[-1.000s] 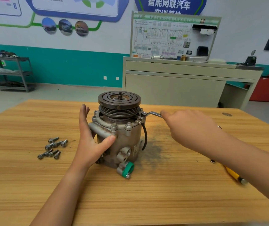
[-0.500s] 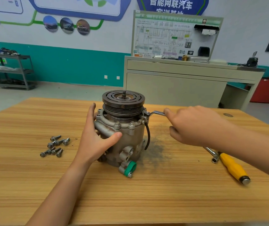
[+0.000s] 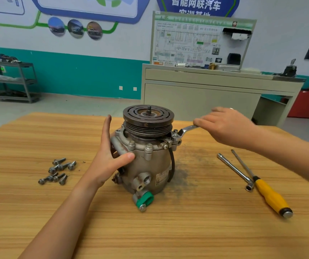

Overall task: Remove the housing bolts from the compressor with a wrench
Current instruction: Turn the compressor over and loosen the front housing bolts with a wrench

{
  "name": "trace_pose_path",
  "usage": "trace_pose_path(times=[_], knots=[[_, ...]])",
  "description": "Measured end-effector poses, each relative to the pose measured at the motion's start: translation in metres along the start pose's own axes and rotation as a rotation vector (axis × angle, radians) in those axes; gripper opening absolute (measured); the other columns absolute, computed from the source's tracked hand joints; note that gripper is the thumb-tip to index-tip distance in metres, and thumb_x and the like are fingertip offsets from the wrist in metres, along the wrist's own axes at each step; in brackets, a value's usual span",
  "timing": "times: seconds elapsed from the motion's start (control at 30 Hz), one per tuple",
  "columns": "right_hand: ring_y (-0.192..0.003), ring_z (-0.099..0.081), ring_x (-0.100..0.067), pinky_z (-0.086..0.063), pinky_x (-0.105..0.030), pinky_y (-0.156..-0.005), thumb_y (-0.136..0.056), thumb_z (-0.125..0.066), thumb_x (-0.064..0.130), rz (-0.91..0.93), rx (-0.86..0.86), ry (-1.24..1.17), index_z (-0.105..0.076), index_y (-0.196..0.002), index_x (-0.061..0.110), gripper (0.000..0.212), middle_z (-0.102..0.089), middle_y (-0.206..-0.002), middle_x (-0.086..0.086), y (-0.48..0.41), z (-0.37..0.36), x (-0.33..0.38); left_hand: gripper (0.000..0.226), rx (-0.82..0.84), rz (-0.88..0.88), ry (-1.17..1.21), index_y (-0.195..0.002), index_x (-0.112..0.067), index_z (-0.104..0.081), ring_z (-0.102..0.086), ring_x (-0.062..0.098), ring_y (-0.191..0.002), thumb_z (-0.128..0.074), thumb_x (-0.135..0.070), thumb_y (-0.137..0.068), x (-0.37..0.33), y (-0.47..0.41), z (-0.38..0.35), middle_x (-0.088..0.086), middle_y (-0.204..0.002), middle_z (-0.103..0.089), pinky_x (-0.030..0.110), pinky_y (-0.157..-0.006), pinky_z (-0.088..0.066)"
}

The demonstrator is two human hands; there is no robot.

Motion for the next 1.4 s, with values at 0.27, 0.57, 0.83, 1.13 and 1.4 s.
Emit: trace_pose_path(times=[0.27,0.57,0.83,1.13,1.4], knots=[[-0.081,-0.07,-0.028,-0.038,-0.063,-0.089,-0.071,-0.068,-0.012,-0.286,-0.403,-0.315,-0.069,-0.094,-0.002,0.025,-0.071,-0.088,-0.014,-0.035,-0.013,0.016,0.103,-0.001,0.011,0.052,-0.125,-0.068,0.0,-0.033,-0.007,-0.123,-0.067,-0.057,-0.049,0.001,0.003,-0.005,-0.028,-0.138,-0.019,0.006,-0.084,-0.038],[-0.051,-0.042,-0.015,-0.029,-0.026,-0.043,-0.091,-0.036,0.009,-0.676,0.126,-0.521,-0.025,-0.141,0.031,0.056,-0.04,-0.059,0.005,0.034,-0.008,-0.022,0.091,-0.175,-0.136,-0.121,-0.132,-0.064,-0.003,-0.025,-0.016,-0.13,-0.06,-0.056,-0.062,-0.012,0.016,-0.001,-0.038,-0.14,-0.017,0.015,-0.101,-0.03],[-0.056,-0.04,-0.011,-0.026,-0.026,-0.043,-0.089,-0.033,0.008,-0.554,0.349,-0.388,-0.032,-0.132,0.025,0.046,-0.042,-0.064,0.005,0.02,-0.013,0.013,0.085,-0.169,-0.117,-0.164,-0.132,-0.061,-0.003,-0.02,0.004,-0.141,-0.057,-0.059,-0.066,-0.01,0.02,-0.004,-0.02,-0.152,-0.015,0.044,-0.114,-0.027],[-0.048,-0.032,-0.015,-0.021,-0.026,-0.039,-0.09,-0.035,0.006,-0.344,0.518,0.034,-0.044,-0.11,0.01,0.022,-0.031,-0.06,0.002,-0.008,0.006,0.026,0.082,-0.16,-0.088,-0.137,-0.126,-0.07,-0.003,-0.021,0.003,-0.14,-0.057,-0.062,-0.065,-0.006,0.02,-0.005,-0.034,-0.144,-0.014,0.037,-0.113,-0.028],[-0.049,-0.033,-0.013,-0.024,-0.025,-0.04,-0.095,-0.034,0.019,-0.227,0.616,0.113,-0.042,-0.101,0.014,0.011,-0.033,-0.061,0.001,-0.017,0.015,0.029,0.082,-0.178,-0.074,-0.157,-0.123,-0.074,-0.002,-0.028,0.009,-0.138,-0.059,-0.058,-0.065,-0.004,0.019,-0.003,-0.028,-0.145,-0.019,0.049,-0.106,-0.038]])
Point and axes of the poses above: each hand's wrist, its own y-axis away from the middle knuckle, its own z-axis out of the back of the hand, x = y × z, the point moved 9 cm from there along -y, towards the middle knuckle
